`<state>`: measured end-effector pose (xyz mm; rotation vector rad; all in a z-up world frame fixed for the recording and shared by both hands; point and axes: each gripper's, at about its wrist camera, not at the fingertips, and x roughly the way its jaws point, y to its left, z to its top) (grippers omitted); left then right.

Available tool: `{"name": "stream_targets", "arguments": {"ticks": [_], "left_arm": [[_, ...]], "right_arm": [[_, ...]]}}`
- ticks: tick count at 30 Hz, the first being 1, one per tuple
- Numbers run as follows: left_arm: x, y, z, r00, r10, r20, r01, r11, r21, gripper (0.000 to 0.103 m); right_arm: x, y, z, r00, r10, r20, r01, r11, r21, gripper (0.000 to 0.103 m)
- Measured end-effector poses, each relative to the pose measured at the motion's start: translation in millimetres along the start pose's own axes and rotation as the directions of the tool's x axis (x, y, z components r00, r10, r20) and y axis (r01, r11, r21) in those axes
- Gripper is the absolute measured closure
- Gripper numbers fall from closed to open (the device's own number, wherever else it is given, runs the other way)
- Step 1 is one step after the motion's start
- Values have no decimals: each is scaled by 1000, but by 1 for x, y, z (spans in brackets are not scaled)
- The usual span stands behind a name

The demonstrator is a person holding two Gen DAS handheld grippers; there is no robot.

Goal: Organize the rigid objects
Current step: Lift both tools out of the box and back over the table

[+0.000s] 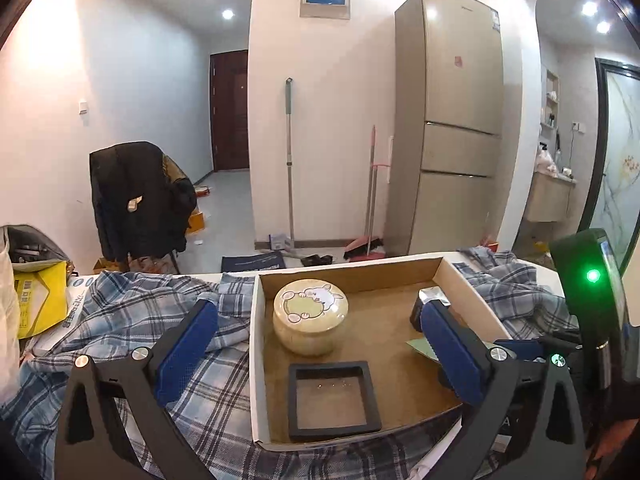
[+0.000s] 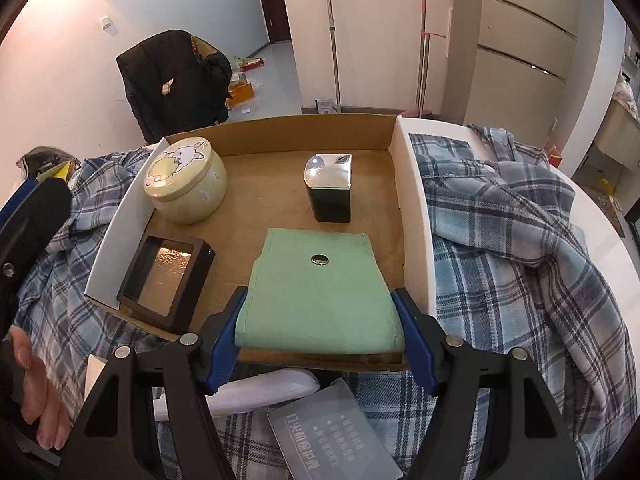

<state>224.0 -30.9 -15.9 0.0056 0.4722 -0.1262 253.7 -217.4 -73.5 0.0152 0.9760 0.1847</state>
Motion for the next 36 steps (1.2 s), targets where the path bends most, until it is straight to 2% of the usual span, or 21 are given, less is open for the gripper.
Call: {"name": "stream_targets", "arguments": {"ticks": [6, 9, 11, 13, 15, 17, 22, 26, 30, 32, 34, 36], "left_arm": [[-12, 2, 5, 998, -9, 57, 10, 1000, -18, 0], [-24, 3, 13, 996, 2, 87, 0, 1000, -21, 0], [-35, 4, 21, 995, 3, 104, -1, 1000, -18, 0], [-44, 5, 27, 994, -15, 106, 16, 1000, -13, 0], [-52, 4, 33, 995, -7, 97, 7, 1000, 3, 0], [-62, 6, 37, 995, 11, 97, -11, 1000, 7, 0], [-106, 15, 37, 991, 13, 135, -11, 1000, -19, 0], [-143, 16, 28, 982, 10, 189, -4, 999, -32, 0], [-173, 13, 14, 970, 6, 242, 12, 998, -69, 0], [-184, 10, 6, 967, -22, 255, 41, 997, -69, 0], [-189, 5, -2, 965, -22, 260, 32, 999, -34, 0], [-188, 1, -8, 972, 8, 237, -5, 1000, -11, 0]], "right_arm": [[7, -5, 1, 999, 45, -26, -43, 997, 59, 34], [-11, -14, 5, 997, 79, 11, -80, 990, 116, 33], [-30, -17, 8, 994, 82, 66, -90, 988, 122, 25], [-47, -14, 11, 988, 89, 124, -98, 993, 70, 0], [-53, -5, 12, 986, 59, 154, -57, 998, -14, 0], [-53, -2, 12, 988, -15, 152, 18, 1000, -23, 0], [-79, -17, -1, 984, 47, 172, -53, 998, 33, 0], [-112, -25, -21, 973, 43, 225, -46, 999, 12, 0], [-137, -31, -42, 960, 51, 274, -66, 997, 43, 0], [-146, -31, -52, 955, -8, 296, -11, 998, 64, 0], [-150, -30, -63, 953, -74, 293, 54, 996, 75, 0], [-154, -35, -74, 949, -38, 312, 9, 996, 93, 0]]}}
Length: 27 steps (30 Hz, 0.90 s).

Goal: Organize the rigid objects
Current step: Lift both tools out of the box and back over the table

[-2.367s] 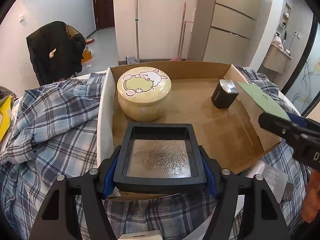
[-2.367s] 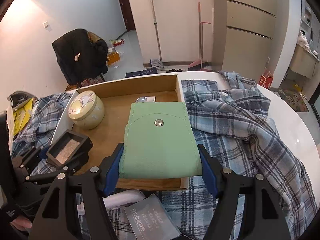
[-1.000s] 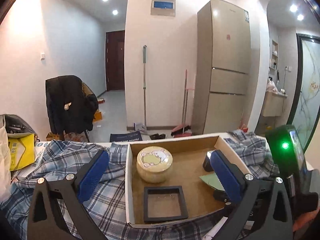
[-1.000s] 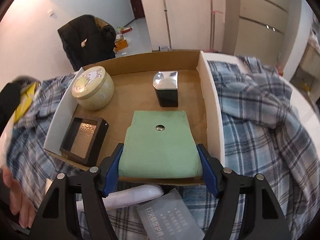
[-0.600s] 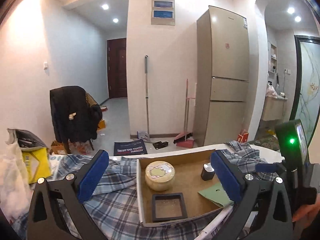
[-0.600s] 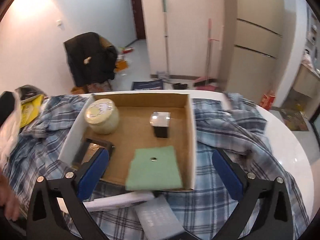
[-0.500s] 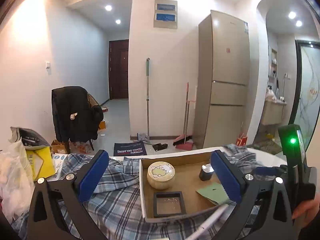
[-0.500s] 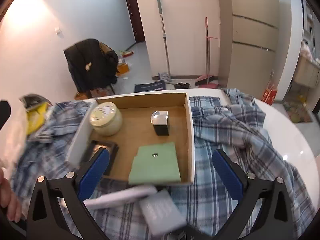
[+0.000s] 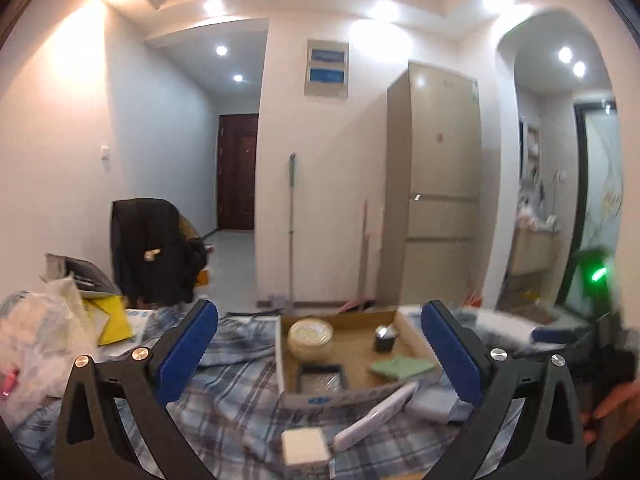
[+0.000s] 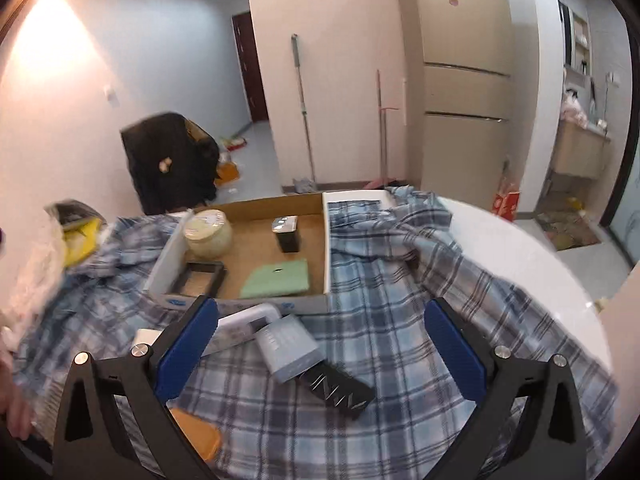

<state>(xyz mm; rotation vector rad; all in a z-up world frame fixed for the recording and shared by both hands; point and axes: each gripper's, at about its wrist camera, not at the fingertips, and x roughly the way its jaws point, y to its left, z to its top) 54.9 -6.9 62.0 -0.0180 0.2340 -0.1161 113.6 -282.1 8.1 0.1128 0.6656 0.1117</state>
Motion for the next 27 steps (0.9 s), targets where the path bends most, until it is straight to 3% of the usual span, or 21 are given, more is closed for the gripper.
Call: {"name": "stream_targets", "arguments": {"ticks": [4, 7, 12, 15, 18, 19, 22, 24, 27], "left_arm": [[0, -6, -22, 999, -1, -52, 0, 1000, -18, 0], [9, -9, -39, 993, -40, -112, 38, 999, -17, 0], [40, -6, -64, 960, -87, -266, 72, 995, -67, 0], [48, -4, -75, 946, -91, -312, 67, 994, -85, 0], [48, -7, -77, 940, -77, -333, 53, 995, -80, 0], [48, -9, -78, 934, -63, -353, 39, 996, -74, 0], [52, -18, -84, 878, -5, -479, -21, 999, -50, 1], [46, -33, -88, 869, -86, -487, 69, 996, -52, 1], [47, -56, -100, 852, -139, -505, 172, 985, 20, 1]], "right_arm": [[-10, -8, -9, 997, 34, 69, -35, 999, 24, 0], [-10, -7, -11, 994, 17, 110, -15, 1000, -24, 0], [5, -14, -17, 998, 10, 58, -6, 998, -58, 0], [12, -18, -20, 999, 35, 6, -34, 997, -68, 0], [20, -15, -23, 999, -2, -33, -2, 995, -103, 0], [20, -15, -24, 999, -1, -43, -3, 994, -107, 0], [17, -14, -26, 998, 13, -62, -19, 995, -98, 0], [10, -10, -27, 999, -5, -43, 0, 993, -118, 0], [-1, -1, -30, 1000, -15, -5, 14, 984, -179, 0]]}}
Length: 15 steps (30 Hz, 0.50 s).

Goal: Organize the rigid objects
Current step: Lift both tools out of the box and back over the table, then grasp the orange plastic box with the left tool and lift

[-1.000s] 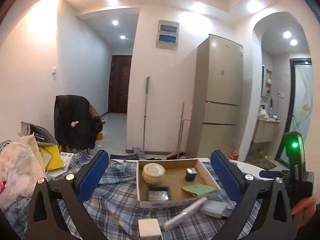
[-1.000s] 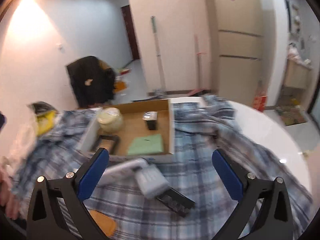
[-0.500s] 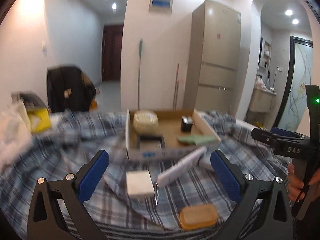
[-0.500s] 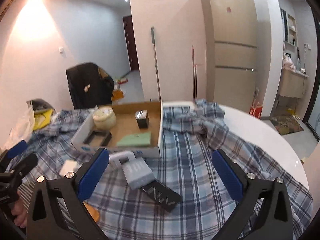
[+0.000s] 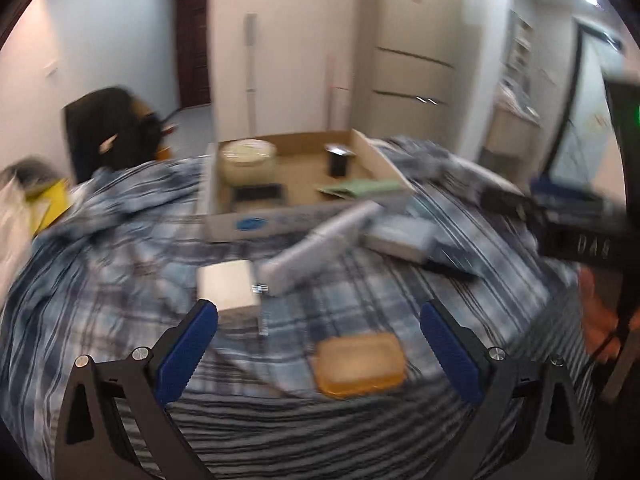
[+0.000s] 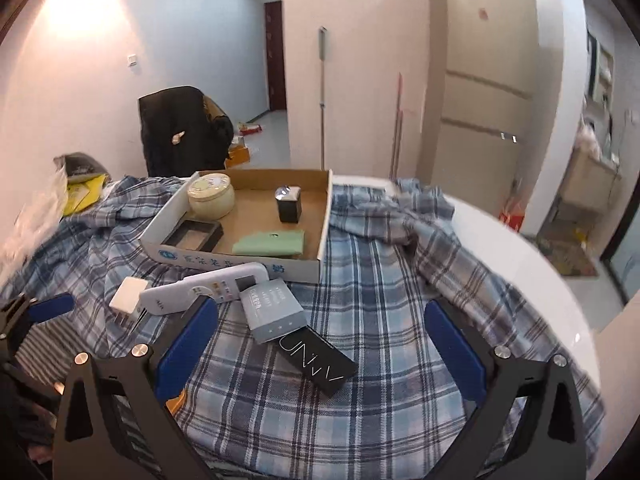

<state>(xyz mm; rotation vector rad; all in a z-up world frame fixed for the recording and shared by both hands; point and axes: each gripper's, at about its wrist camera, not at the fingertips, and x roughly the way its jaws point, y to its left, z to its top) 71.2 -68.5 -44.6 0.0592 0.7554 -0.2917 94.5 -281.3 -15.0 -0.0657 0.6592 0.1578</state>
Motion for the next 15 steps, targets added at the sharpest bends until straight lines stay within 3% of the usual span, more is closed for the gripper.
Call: {"name": "stream_targets", "arguments": {"ticks": [9, 15], "left_arm": [[37, -8, -10, 986, -22, -167, 26, 999, 24, 15], [50, -7, -12, 968, -61, -244, 67, 998, 15, 15]], "right_arm": [[21, -15, -7, 996, 33, -88, -27, 997, 68, 0], [33, -16, -11, 992, 18, -125, -9, 998, 70, 0]]}}
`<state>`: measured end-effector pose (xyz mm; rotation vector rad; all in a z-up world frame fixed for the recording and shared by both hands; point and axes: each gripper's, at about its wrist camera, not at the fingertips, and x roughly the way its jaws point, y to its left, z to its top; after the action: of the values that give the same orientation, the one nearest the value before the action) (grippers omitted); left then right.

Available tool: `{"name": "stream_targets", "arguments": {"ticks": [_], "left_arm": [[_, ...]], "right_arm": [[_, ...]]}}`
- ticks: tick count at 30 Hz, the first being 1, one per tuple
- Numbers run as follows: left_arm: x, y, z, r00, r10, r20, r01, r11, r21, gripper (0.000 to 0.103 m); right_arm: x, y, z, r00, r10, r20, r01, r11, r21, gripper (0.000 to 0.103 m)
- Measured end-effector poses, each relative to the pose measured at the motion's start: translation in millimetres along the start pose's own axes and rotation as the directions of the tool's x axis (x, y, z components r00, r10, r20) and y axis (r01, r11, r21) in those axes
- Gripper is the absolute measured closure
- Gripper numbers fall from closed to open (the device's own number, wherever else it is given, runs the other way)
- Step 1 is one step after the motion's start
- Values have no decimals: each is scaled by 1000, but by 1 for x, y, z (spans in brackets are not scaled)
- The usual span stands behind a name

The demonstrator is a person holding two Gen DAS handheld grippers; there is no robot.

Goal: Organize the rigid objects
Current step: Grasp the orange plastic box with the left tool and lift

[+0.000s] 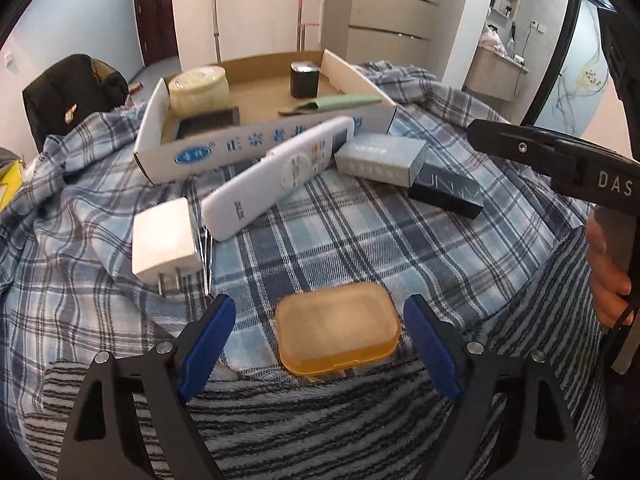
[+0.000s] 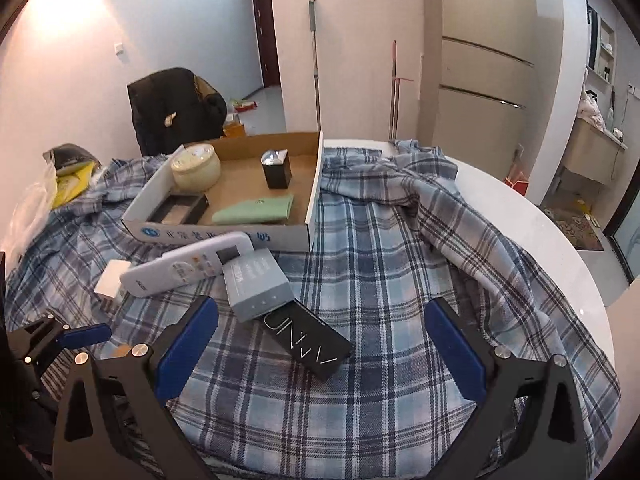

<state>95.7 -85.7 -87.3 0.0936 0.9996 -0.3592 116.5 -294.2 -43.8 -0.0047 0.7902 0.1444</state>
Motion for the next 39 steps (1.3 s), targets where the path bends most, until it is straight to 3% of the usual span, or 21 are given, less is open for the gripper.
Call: {"name": "stream_targets", "arguments": {"ticks": [3, 9, 25, 32, 36, 39], "left_arm": [[12, -1, -1, 998, 5, -70, -5, 1000, 2, 18], [7, 1, -3, 999, 6, -46, -7, 1000, -16, 36], [-3, 4, -5, 1000, -21, -23, 21, 1000, -15, 36], [-4, -6, -2, 997, -80, -9, 81, 996, 23, 36], [3, -8, -1, 998, -46, -47, 47, 999, 22, 36], [-1, -2, -2, 999, -19, -26, 19, 1000, -4, 36]], "right_arm": [[0, -1, 0, 1000, 7, 1, -7, 1000, 4, 0], [1, 1, 0, 1000, 6, -10, -6, 1000, 1, 0], [3, 3, -2, 1000, 8, -12, -8, 1000, -8, 0], [3, 3, -1, 1000, 8, -13, -8, 1000, -8, 0], [4, 4, -3, 1000, 7, -15, -7, 1000, -13, 0], [5, 4, -3, 1000, 7, -19, -7, 1000, -16, 0]]}}
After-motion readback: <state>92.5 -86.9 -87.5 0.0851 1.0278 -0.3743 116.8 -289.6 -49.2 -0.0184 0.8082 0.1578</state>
